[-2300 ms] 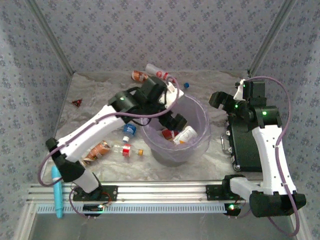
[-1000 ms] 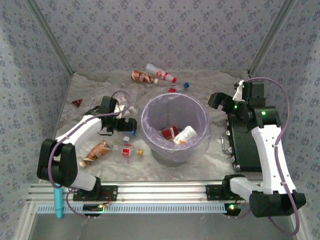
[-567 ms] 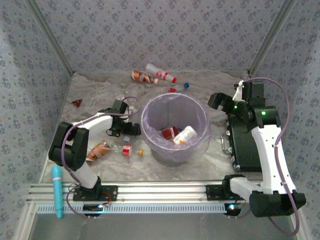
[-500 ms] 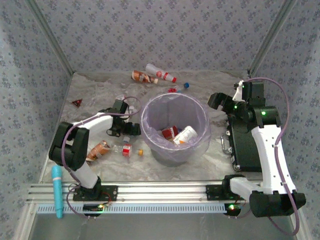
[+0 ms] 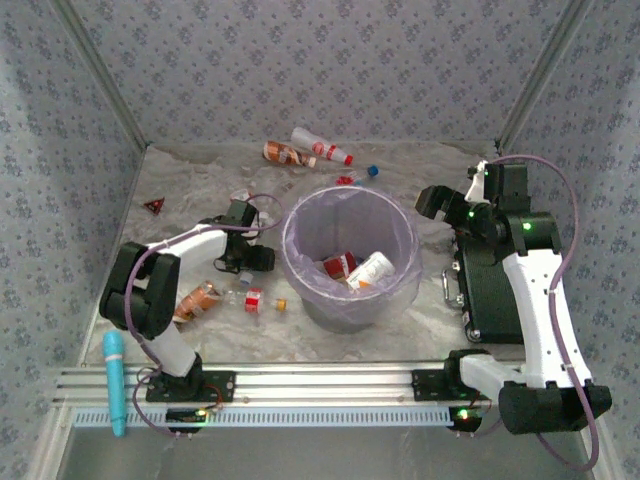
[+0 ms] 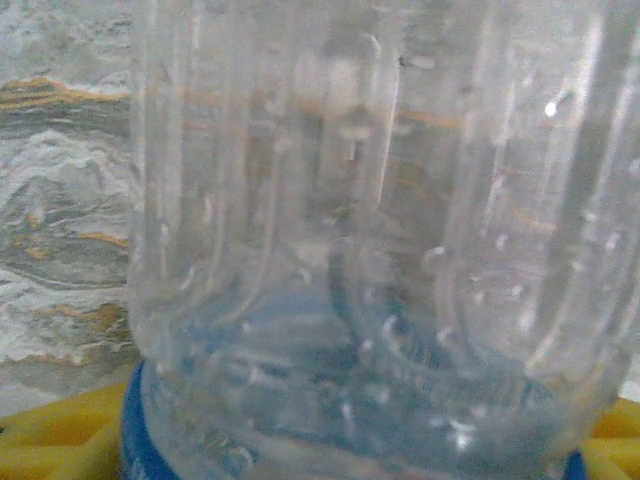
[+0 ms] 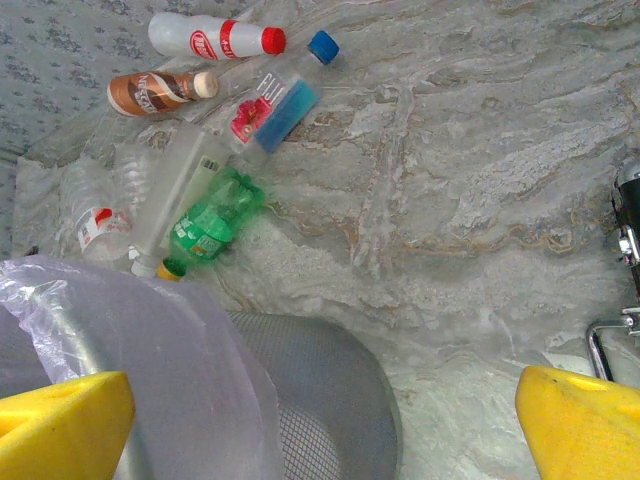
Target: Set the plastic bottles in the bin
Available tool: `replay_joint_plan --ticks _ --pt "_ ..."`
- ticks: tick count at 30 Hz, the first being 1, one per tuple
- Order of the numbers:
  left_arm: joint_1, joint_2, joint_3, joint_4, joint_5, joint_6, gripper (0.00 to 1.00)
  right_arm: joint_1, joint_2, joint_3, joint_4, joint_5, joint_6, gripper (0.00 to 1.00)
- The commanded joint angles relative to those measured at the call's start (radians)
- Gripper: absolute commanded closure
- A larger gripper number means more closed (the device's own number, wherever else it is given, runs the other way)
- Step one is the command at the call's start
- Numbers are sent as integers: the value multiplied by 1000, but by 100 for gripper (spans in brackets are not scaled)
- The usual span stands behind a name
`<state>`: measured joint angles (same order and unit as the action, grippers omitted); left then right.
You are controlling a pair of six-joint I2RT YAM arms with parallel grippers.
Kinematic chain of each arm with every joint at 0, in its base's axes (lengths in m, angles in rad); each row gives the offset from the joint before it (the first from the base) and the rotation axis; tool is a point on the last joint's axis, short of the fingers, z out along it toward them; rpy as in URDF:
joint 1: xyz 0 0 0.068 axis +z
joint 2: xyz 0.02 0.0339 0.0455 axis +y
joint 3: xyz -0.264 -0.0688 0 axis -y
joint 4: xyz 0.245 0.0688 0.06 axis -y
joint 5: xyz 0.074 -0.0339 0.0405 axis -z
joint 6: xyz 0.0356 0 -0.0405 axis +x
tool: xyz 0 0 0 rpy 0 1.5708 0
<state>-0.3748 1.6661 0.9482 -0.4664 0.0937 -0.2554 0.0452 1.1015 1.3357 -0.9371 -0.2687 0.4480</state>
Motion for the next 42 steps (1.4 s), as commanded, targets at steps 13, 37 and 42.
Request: replay_joint_plan --ticks 13,37,42 --pt "13 -280 191 -176 2 58 35 -4 -1 -1 22 -56 10 2" --pt "-317 -284 873 -476 165 218 100 15 20 -15 36 -45 14 2" --pt "-410 -173 910 -490 157 211 100 19 17 0 17 -29 9 2"
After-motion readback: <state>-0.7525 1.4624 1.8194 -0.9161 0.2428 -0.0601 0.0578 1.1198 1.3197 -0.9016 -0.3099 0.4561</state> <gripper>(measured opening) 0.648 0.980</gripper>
